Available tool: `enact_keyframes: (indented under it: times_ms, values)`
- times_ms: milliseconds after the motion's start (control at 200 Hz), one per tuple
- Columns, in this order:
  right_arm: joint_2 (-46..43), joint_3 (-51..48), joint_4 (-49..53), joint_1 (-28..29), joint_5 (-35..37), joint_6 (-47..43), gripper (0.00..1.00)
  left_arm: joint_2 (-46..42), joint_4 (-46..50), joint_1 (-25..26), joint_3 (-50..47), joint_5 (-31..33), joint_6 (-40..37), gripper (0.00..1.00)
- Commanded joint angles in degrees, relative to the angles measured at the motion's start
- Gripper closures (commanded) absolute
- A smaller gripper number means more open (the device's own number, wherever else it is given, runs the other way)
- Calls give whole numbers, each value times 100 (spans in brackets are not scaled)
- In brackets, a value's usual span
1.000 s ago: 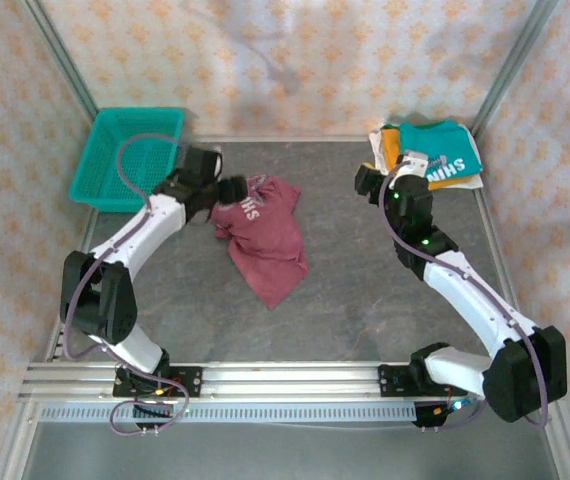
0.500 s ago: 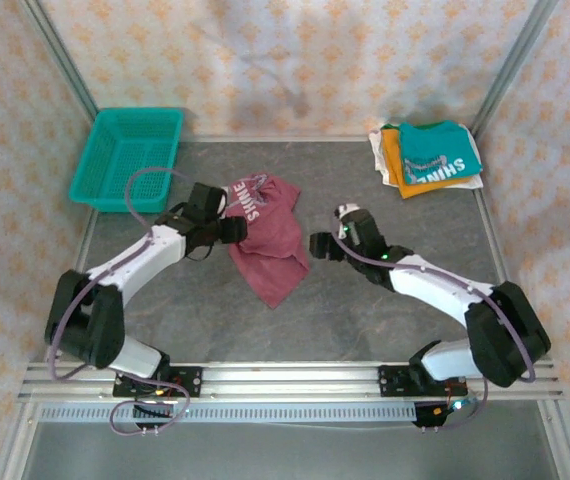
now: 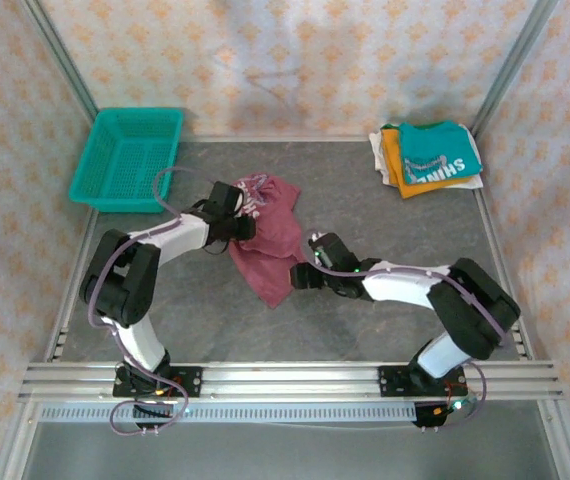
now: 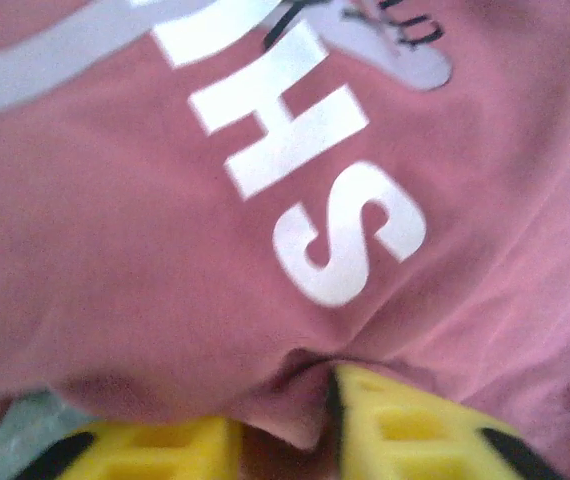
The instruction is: Fold and stack the t-shirts
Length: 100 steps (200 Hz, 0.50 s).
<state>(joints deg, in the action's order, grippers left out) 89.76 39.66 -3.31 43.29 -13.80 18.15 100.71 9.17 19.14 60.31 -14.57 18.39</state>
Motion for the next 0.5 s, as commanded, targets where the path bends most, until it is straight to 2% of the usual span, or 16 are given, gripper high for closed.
enact_keyframes:
  times_ms: [0,45,100,295,415,495]
  values:
    - [398,327,6,48,-39,165,29,-30,-362,33,50,108,18,89]
    - [537,411,58,46,-37,188,39,-191,-462,21,-37,215,68,96]
    - [641,478,67,48,-21,214,52,-420,-521,20,-90,323,72,100]
    - [511,611,204,46,678,165,92,-1230,-199,0,-90,762,115,100]
    - [75,490,41,10,1100,77,99,-1831,-39,-80,-162,1009,223,100]
    - [-241,332,-215,-63,1146,48,100,-2169,96,-148,-163,1048,261,100]
